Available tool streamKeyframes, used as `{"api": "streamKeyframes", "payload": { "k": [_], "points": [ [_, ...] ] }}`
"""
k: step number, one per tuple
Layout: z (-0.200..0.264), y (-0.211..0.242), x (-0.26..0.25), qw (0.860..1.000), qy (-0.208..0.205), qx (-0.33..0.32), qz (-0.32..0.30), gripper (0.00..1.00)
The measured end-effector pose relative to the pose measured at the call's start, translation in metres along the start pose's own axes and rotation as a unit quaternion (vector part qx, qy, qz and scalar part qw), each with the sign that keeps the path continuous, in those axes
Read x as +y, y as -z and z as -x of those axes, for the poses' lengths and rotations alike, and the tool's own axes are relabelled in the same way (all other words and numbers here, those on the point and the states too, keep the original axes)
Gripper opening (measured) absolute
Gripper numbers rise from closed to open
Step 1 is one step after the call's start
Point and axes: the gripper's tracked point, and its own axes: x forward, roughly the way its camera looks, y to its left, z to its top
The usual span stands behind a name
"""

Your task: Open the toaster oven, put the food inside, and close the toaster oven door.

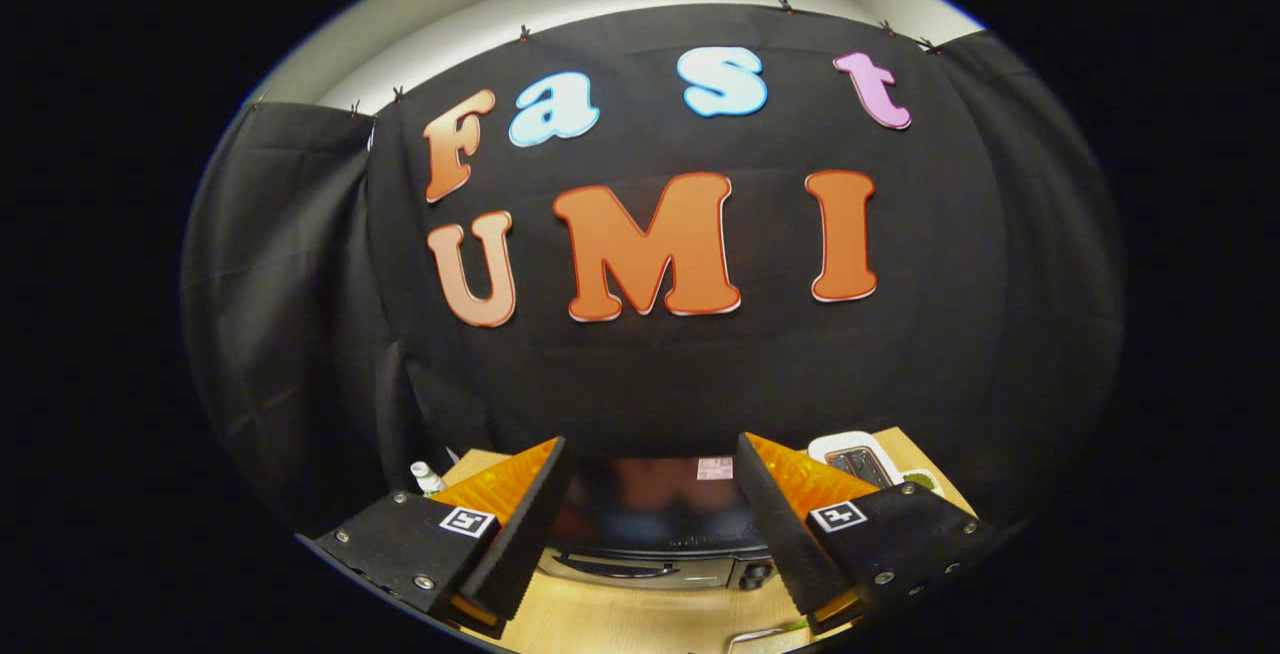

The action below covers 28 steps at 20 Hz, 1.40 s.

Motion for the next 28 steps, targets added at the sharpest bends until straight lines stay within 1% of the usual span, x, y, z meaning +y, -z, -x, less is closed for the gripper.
{"api": "streamKeyframes", "payload": {
  "k": [6,9,16,19,20,21,26,28],
  "points": [
    [-0.035,0.095,0.006,0.995,0.003,0.096,0.015,0.99],
    [-0.047,0.132,0.015,0.99,0.0,0.139,0.012,0.99],
    [-0.067,0.17,0.03,0.986,0.006,0.165,0.023,0.99],
    [-0.067,0.185,0.033,0.983,0.011,0.18,0.02,0.99],
    [-0.067,0.189,0.035,0.983,0.009,0.181,0.02,0.99],
    [-0.07,0.184,0.035,0.986,0.01,0.165,0.018,0.99],
    [-0.06,0.189,0.036,0.987,0.009,0.16,0.019,0.99],
    [-0.041,0.196,0.036,0.986,0.005,0.167,0.025,0.99]
  ]
}}
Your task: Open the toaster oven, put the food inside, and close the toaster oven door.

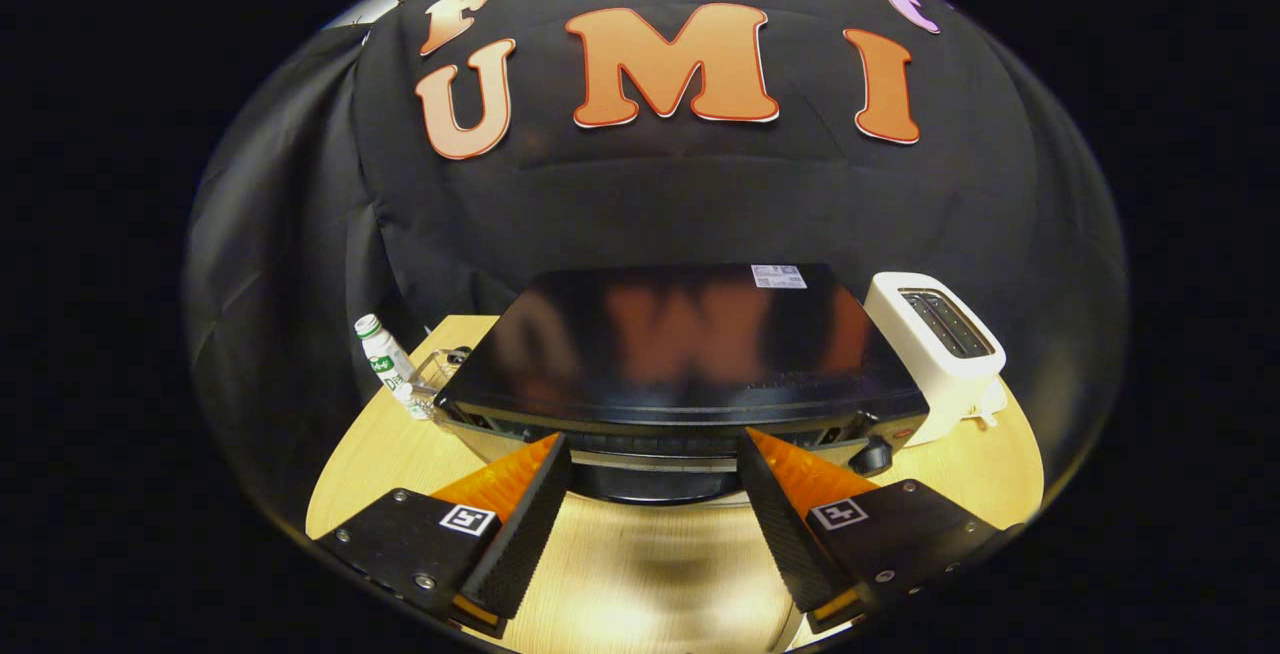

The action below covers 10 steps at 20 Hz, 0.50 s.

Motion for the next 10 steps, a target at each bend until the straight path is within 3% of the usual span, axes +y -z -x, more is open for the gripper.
{"api": "streamKeyframes", "payload": {
  "k": [6,10],
  "points": [
    [0.032,0.052,0.005,0.995,-0.025,0.06,0.071,0.93],
    [0.054,0.089,0.009,0.99,-0.037,0.11,0.077,0.93]
  ]
}}
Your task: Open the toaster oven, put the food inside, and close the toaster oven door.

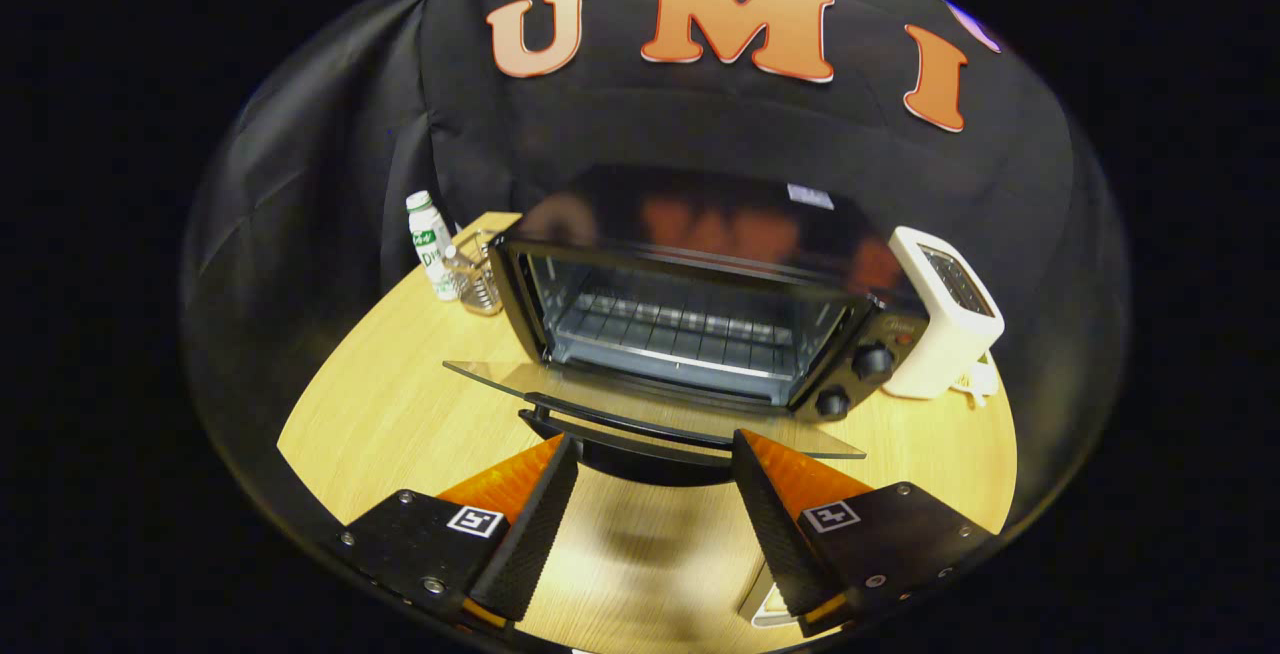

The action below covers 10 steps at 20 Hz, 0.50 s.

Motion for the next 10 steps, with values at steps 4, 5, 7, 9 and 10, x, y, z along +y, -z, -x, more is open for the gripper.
{"api": "streamKeyframes", "payload": {
  "k": [4,5,7,9,10],
  "points": [
    [-0.001,0.032,0.016,0.998,-0.039,0.042,-0.03,0.89],
    [-0.002,0.04,0.022,0.996,-0.054,0.054,-0.047,0.87],
    [-0.009,0.054,0.029,0.991,-0.067,0.082,-0.077,0.86],
    [-0.017,0.071,0.03,0.986,-0.067,0.117,-0.097,0.85],
    [-0.022,0.077,0.03,0.984,-0.064,0.128,-0.104,0.84]
  ]
}}
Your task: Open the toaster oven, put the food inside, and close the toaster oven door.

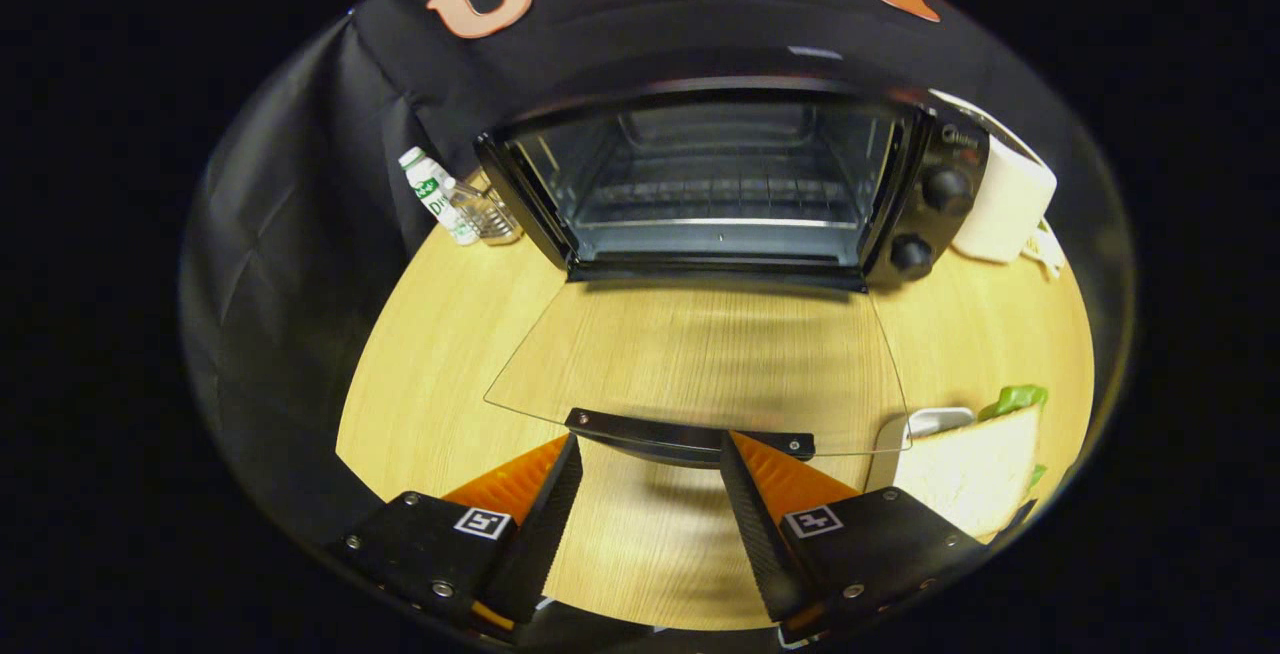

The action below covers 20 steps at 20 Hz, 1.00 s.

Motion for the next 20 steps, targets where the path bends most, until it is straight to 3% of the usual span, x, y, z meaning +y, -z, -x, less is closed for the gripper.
{"api": "streamKeyframes", "payload": {
  "k": [5,11,20],
  "points": [
    [-0.018,0.01,-0.011,1.0,0.012,0.018,-0.009,0.81],
    [-0.022,0.01,-0.013,0.998,-0.019,0.026,-0.053,0.82],
    [0.066,-0.025,-0.059,0.994,-0.045,-0.055,-0.086,0.86]
  ]
}}
